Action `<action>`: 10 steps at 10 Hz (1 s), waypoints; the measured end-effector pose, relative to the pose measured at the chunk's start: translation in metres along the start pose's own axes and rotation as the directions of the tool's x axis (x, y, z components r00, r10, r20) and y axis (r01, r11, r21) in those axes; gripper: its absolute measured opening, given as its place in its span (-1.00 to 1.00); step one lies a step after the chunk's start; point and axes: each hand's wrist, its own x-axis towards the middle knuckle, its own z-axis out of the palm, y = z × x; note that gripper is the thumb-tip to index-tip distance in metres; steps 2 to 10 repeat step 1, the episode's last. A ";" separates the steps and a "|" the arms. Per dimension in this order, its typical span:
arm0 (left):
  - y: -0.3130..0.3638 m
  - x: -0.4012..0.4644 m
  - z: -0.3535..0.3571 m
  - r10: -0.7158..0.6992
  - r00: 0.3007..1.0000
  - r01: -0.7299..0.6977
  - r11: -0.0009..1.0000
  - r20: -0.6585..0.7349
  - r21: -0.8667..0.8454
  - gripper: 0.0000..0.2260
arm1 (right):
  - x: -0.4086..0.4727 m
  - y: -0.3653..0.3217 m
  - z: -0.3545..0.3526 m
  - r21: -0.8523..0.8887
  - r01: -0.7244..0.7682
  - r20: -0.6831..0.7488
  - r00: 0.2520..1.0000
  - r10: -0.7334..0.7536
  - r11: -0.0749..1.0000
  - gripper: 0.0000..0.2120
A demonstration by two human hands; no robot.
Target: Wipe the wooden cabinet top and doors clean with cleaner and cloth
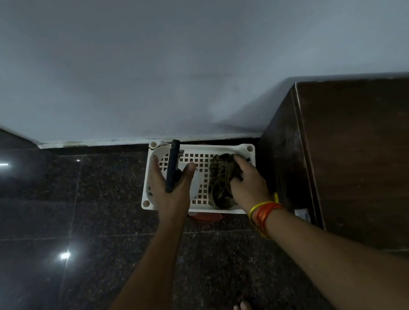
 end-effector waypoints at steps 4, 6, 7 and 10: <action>-0.001 -0.012 -0.002 -0.139 0.989 0.143 0.987 -0.056 0.072 -0.12 | -0.009 -0.006 -0.014 0.062 0.025 -0.009 1.000 -0.024 0.998 -0.50; -0.001 -0.012 -0.002 -0.139 0.989 0.143 0.987 -0.056 0.072 -0.12 | -0.009 -0.006 -0.014 0.062 0.025 -0.009 1.000 -0.024 0.998 -0.50; -0.001 -0.012 -0.002 -0.139 0.989 0.143 0.987 -0.056 0.072 -0.12 | -0.009 -0.006 -0.014 0.062 0.025 -0.009 1.000 -0.024 0.998 -0.50; -0.001 -0.012 -0.002 -0.139 0.989 0.143 0.987 -0.056 0.072 -0.12 | -0.009 -0.006 -0.014 0.062 0.025 -0.009 1.000 -0.024 0.998 -0.50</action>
